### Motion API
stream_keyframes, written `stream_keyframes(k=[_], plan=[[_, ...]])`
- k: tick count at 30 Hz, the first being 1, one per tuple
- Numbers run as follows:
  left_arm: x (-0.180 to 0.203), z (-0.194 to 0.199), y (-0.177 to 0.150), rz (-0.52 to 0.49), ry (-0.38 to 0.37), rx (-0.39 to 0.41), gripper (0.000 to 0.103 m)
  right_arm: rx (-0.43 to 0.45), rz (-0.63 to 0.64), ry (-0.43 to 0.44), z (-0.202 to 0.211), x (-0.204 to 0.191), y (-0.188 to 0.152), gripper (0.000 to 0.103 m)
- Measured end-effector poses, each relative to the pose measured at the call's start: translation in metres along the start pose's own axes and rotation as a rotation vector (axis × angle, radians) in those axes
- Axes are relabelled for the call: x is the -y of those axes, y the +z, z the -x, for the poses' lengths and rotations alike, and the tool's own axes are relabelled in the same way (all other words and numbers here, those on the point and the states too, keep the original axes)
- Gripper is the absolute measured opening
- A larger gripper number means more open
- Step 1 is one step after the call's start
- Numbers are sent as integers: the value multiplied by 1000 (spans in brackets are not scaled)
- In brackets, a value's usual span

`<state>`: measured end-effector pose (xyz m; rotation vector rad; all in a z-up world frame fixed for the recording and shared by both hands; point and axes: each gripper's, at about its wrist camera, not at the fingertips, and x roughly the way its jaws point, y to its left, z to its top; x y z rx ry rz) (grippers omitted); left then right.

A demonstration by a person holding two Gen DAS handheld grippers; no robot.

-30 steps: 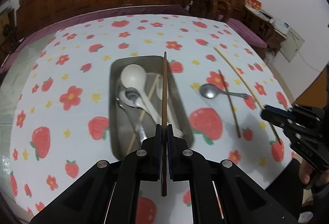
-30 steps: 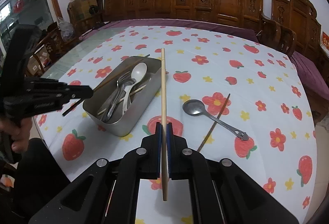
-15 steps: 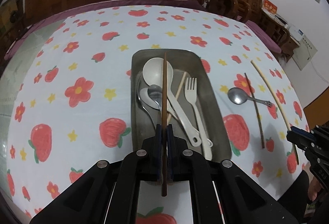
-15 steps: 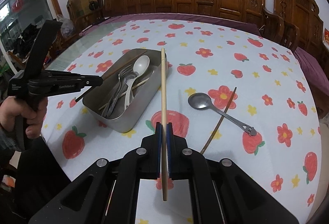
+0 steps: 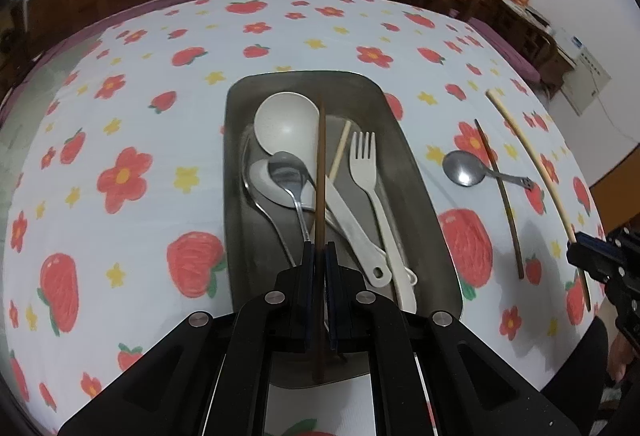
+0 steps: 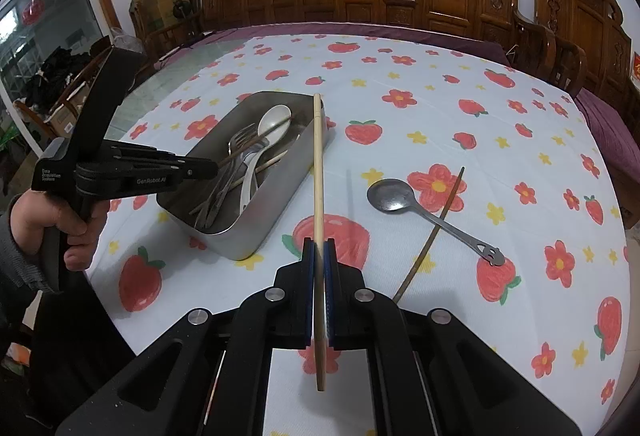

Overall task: Organize utensils
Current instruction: 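Lower the dark chopstick into the grey tray and open the left gripper, then lower the light chopstick into the grey tray and open the right gripper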

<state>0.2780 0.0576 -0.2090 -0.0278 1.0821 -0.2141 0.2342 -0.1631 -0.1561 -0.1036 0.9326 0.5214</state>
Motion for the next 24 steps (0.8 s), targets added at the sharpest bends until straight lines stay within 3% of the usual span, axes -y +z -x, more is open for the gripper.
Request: stream_keyframes(k=[9,12,14,24], plan=[[-6,-9,3,1,5,-19,5,-6,1,7,-7,-1,2,6],[-10,-3,4,16,-3,-6,14,-3,8,14,-8,-6,6,6],[-12,3,4,21,-1,12,26,0,11,19,-9,-9,9,6],[-36,57,6,68,35,128,35,4,9,74,-29,-35,34,6]])
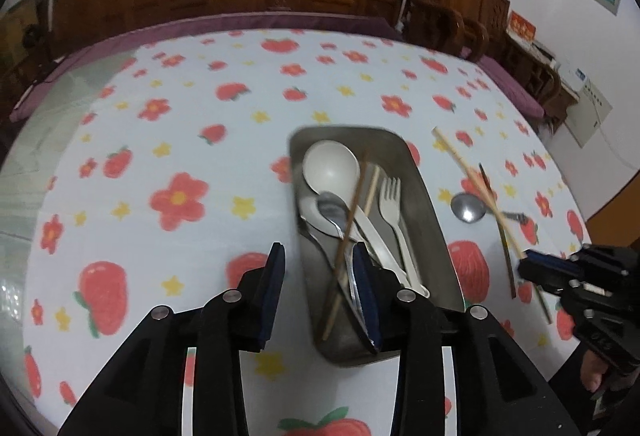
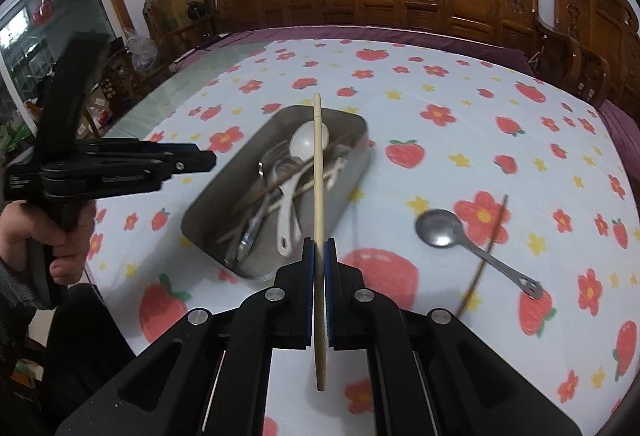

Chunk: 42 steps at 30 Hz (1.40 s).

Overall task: Organize utensils
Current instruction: 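Lower the light chopstick into the grey tray and open the right gripper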

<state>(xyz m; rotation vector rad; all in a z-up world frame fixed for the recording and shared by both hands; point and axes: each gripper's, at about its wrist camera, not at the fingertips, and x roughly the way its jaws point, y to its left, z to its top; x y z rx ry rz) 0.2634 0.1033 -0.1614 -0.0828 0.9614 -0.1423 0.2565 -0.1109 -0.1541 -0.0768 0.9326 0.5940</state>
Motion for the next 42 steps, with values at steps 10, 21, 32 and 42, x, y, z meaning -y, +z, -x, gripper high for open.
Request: stream_keyframes(k=[10,21,32,42], plan=[[-23,37,2,15,77,97,78,-18,-33,51,-37,-21,29,6],[-35,53,-3,25,101,128,89,-72,-64,45,-81,-30,42,6],[-38,56,-6,26,106,128,89,-102,-68,62,-98,-35,39,8],[-20,56,-9,9,89,129,88,-15,9,64,-49,-24,34,8]])
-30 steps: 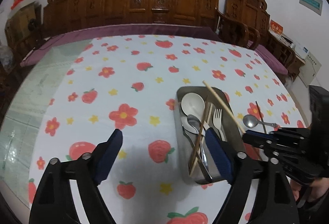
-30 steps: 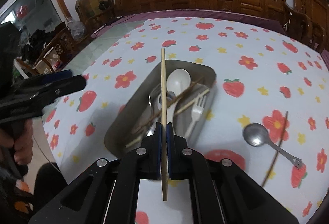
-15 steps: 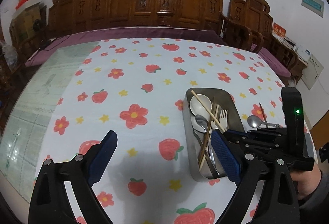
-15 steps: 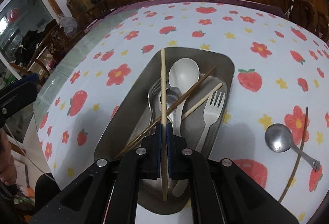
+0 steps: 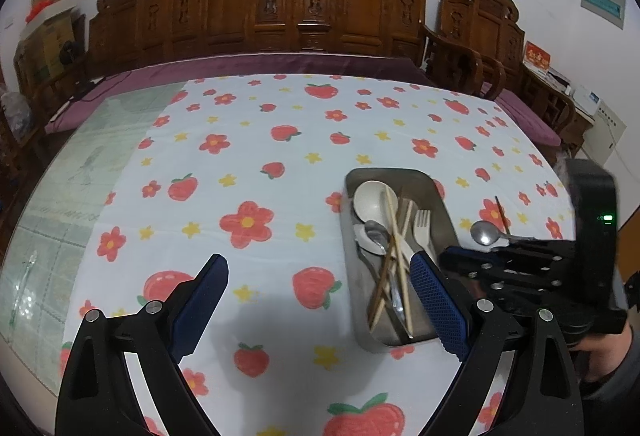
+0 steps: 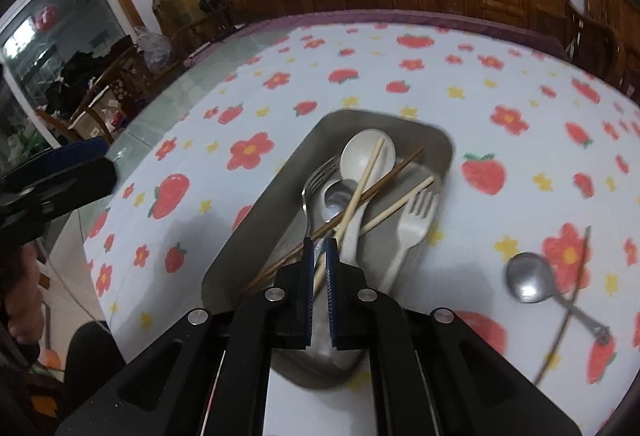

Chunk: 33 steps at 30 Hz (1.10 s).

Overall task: Organize utensils
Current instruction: 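Lower the light chopstick into the grey tray and open the right gripper, then move the right gripper to the metal spoon and grasp its handle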

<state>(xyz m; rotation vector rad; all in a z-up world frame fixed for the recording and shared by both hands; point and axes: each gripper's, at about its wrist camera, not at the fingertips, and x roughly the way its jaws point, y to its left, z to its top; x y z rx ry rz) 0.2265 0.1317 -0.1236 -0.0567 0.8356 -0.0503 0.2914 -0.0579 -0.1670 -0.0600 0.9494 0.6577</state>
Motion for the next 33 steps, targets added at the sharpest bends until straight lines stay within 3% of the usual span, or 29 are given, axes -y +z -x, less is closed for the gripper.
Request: stream_keyframes(k=[2,5,15,33], plan=[[7,0,0,-5,-9,0,89,17,13,-15,16,9,-5,9],[20,-2,-1,-17,-29,-3,89,34,22,-56,39,32,-16,22],[71,-18,-3,-65,-92,-27,88,-16,33,-185,70,112,-41,22],[128,-49,-13,-133,-129,-79,89,-188,138,-188,-7,151,-37,22]])
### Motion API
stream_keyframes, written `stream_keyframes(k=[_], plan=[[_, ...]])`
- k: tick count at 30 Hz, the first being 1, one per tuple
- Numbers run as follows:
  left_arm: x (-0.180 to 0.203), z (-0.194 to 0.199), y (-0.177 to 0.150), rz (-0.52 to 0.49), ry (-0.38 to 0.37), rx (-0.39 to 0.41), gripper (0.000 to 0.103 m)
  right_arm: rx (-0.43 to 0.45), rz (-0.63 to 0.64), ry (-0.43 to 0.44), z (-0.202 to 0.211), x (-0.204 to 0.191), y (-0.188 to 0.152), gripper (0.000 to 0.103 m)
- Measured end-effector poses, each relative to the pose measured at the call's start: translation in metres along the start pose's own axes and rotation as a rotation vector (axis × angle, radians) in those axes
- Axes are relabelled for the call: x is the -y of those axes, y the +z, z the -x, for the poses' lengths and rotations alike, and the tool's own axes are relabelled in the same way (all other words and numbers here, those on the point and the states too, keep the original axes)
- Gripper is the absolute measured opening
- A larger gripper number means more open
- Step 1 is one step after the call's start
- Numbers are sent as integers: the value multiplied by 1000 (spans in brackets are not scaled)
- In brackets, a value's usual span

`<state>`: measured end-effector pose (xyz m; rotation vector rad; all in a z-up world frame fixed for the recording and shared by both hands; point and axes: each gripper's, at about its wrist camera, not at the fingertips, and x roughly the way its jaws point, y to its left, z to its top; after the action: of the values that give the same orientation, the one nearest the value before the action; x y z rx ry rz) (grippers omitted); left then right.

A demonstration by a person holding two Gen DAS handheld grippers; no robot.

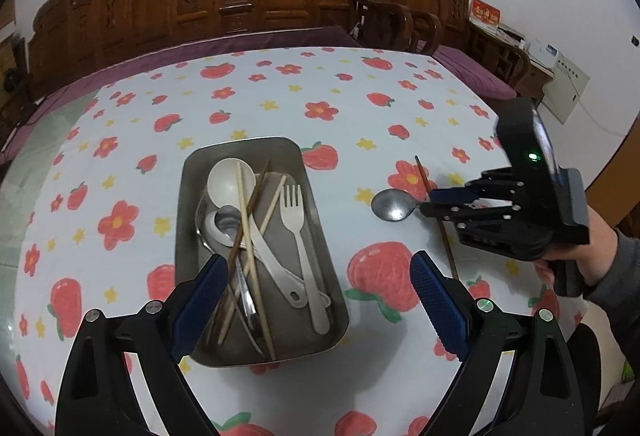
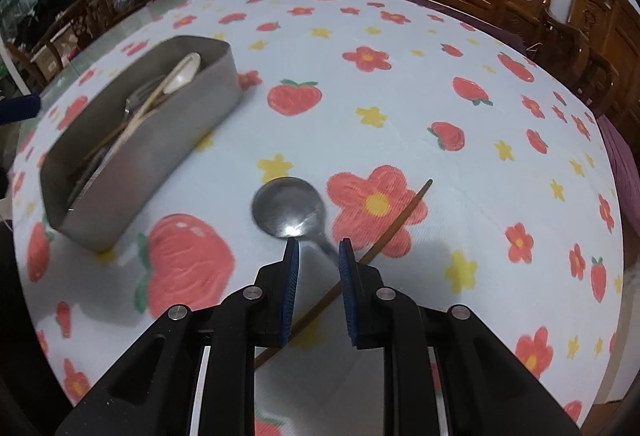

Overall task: Organize utensils
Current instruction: 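Move the right gripper to the metal spoon and grasp its handle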

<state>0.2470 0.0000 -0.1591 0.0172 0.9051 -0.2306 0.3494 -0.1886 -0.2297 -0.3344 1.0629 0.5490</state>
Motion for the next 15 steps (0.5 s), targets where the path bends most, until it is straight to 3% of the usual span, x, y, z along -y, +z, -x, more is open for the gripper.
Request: stream_keyframes(k=[6,15], plan=[[4,-5,2,-5,-1,-7,88,-41,56,5,-11,-2,6,24],[15,-10,1,-25,-5,-17,88,-2,65,21,-5,-7,3,5]])
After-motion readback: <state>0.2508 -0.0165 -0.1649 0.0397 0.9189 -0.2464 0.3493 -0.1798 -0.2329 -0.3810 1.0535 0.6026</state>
